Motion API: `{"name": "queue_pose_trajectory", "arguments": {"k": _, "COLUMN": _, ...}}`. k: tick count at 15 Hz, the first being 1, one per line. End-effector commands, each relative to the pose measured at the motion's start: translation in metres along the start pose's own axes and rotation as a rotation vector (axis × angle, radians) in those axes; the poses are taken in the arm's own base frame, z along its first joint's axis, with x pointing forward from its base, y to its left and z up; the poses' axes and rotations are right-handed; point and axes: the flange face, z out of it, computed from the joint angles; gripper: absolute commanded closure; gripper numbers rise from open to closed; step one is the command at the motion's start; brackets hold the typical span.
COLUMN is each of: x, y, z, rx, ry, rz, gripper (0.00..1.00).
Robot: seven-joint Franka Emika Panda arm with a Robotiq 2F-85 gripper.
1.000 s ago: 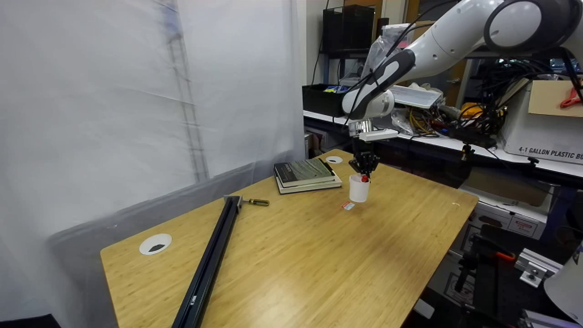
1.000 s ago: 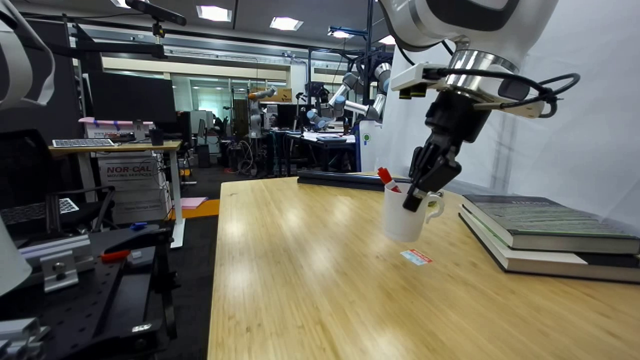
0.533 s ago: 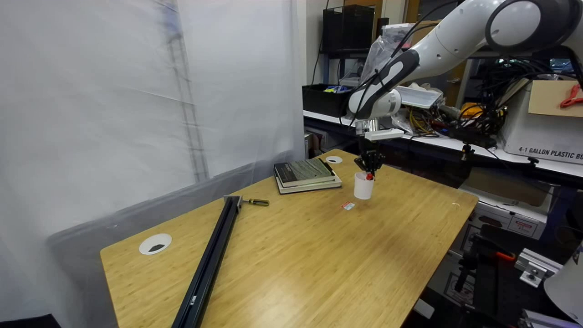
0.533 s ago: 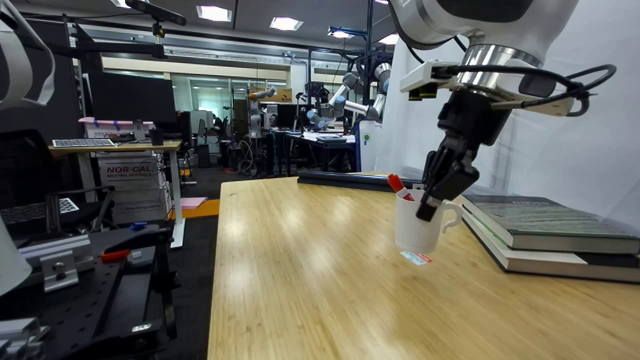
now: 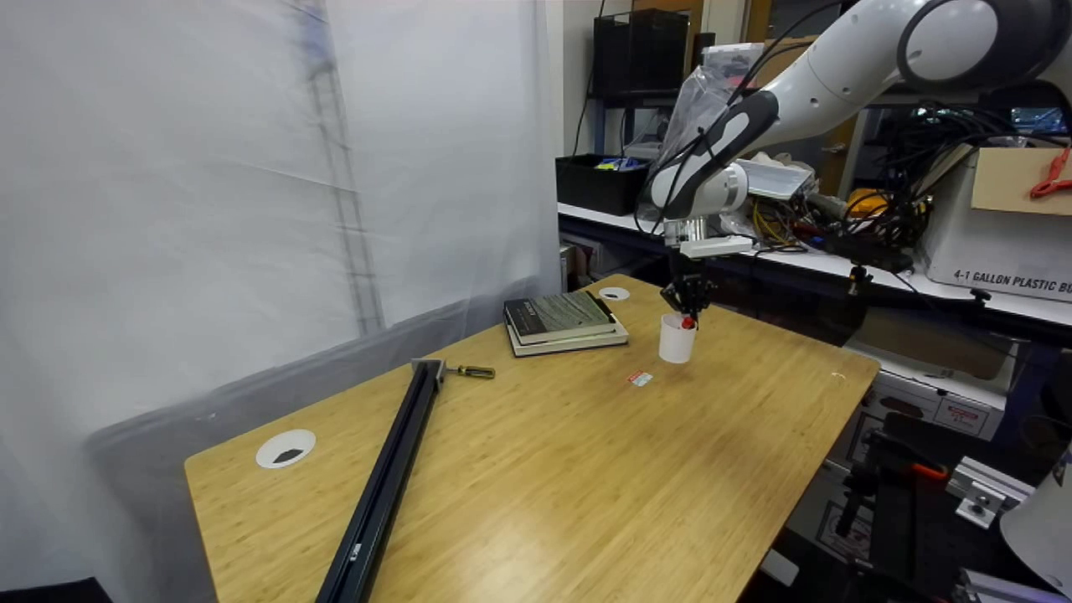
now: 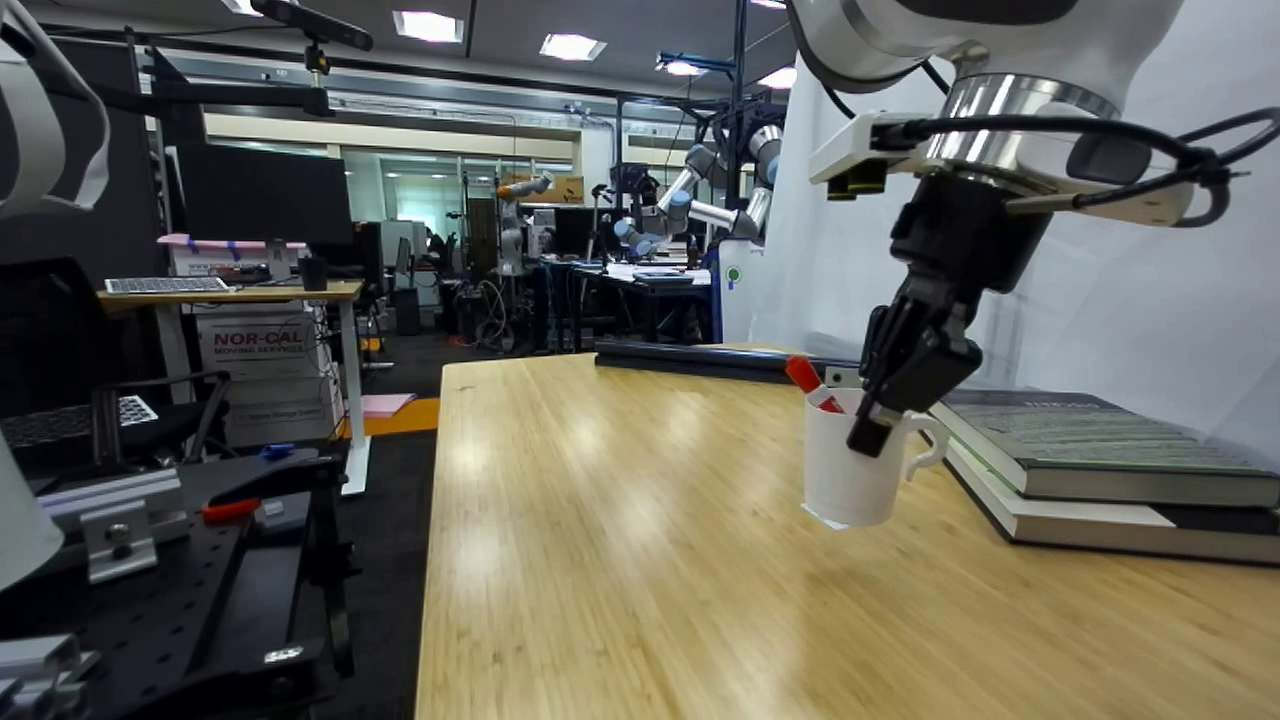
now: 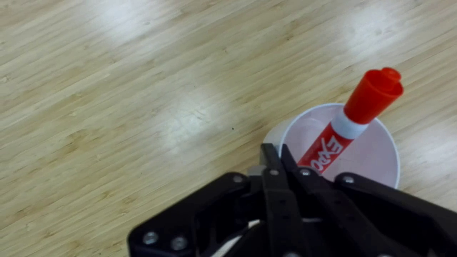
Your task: Move the mug to the right, put the marker on the desk, then put it back in the mug
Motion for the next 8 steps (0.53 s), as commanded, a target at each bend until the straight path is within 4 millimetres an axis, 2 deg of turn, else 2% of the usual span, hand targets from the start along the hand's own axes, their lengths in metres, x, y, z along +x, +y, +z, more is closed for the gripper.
{"name": "queue_pose_trajectory", "arguments": {"k": 1, "x": -0.0060, "y": 0.0093, "z": -0.0035, "rx": 0.023, "ry": 0.025, "rz": 0.007, "gripper": 0.99}}
{"name": "queue_pose_trajectory", "arguments": {"k": 8, "x": -0.0002, "y": 0.0098, "z": 0.0039, "rx": 0.015, "ry": 0.021, "rz": 0.009, "gripper": 0.99}}
